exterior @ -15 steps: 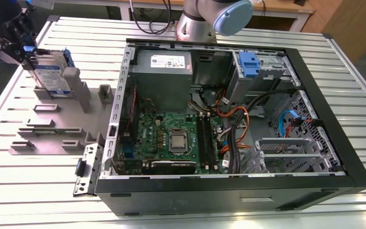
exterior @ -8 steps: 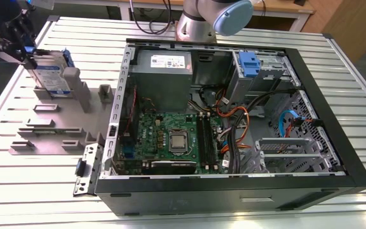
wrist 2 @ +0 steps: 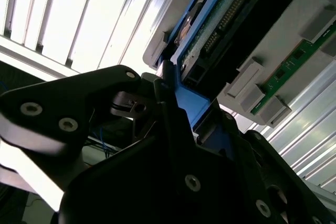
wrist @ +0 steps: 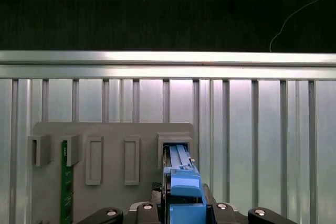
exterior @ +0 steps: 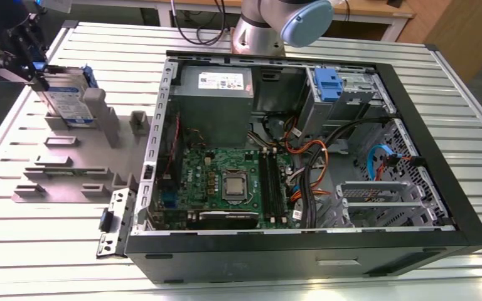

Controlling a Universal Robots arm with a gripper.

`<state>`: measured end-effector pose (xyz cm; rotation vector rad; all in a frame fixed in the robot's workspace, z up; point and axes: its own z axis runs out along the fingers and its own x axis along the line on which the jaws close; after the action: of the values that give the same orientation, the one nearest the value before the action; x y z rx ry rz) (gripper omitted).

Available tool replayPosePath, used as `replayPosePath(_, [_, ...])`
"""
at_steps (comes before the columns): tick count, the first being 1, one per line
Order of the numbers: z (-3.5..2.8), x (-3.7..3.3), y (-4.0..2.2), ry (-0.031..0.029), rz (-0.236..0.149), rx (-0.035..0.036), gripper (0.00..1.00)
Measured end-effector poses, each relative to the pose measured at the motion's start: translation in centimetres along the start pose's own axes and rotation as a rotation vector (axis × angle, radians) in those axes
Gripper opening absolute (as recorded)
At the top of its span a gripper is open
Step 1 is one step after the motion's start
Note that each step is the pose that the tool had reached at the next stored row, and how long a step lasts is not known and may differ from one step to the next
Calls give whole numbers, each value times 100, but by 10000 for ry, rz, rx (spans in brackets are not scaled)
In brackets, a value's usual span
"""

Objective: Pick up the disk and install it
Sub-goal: 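Pick up the disk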

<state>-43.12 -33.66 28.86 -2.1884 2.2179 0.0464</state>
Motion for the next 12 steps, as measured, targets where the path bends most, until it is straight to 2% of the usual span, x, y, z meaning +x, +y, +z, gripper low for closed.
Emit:
replayPosePath(7, [0,0,-1,2,0,1,37])
replayPosePath(12, [-31,-1,0,5,0,2,37])
